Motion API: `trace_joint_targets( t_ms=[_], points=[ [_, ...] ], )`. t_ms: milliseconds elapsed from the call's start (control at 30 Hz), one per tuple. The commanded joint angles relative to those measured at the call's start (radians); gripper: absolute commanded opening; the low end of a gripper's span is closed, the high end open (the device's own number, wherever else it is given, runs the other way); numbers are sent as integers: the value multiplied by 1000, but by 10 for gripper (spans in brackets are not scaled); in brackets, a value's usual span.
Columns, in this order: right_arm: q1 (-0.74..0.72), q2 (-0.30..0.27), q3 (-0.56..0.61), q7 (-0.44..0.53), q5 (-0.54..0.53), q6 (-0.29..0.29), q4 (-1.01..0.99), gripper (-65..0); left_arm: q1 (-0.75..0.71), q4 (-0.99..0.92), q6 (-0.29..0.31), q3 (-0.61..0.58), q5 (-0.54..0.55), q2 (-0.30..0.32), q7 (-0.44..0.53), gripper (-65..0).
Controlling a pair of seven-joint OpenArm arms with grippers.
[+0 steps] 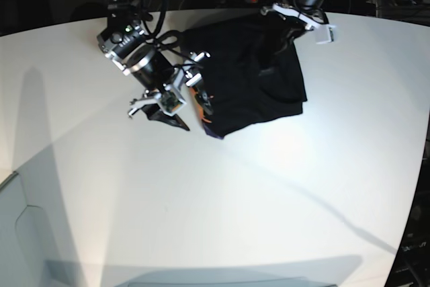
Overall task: Fold the T-shirt properly
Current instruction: 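Lift the bundle edge with the left gripper and fold it over, then pull the folded bundle with both grippers to square it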
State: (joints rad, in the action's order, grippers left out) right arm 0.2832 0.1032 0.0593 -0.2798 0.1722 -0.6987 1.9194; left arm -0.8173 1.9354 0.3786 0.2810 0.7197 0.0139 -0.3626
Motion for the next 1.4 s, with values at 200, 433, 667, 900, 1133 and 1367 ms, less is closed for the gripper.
trace_joint_targets(
  t_ms=[200, 433, 667, 900, 1133, 1367],
  points=[
    [-25, 5, 3, 27, -18, 1, -8, -303, -49, 14, 127, 99, 15, -105, 12, -650],
    [-26, 8, 4, 27, -18, 1, -24, -303, -63, 9, 230, 188, 13, -157, 7, -648],
    [-37, 5, 24, 27, -18, 1, -24, -303, -63, -46, 240, 312, 15, -171, 7, -585],
    [-39, 8, 26, 27, -18, 1, -24, -303, -72, -61, 242, 335, 15, -171, 7, -574],
    [-39, 8, 26, 27, -18, 1, -24, -302, -112, -95, 245, 337, 67, -171, 9, -411],
    [-39, 7, 26, 27, -18, 1, -24, -302, -110, -118, 245, 384, 133, -171, 9, -411]
  ],
)
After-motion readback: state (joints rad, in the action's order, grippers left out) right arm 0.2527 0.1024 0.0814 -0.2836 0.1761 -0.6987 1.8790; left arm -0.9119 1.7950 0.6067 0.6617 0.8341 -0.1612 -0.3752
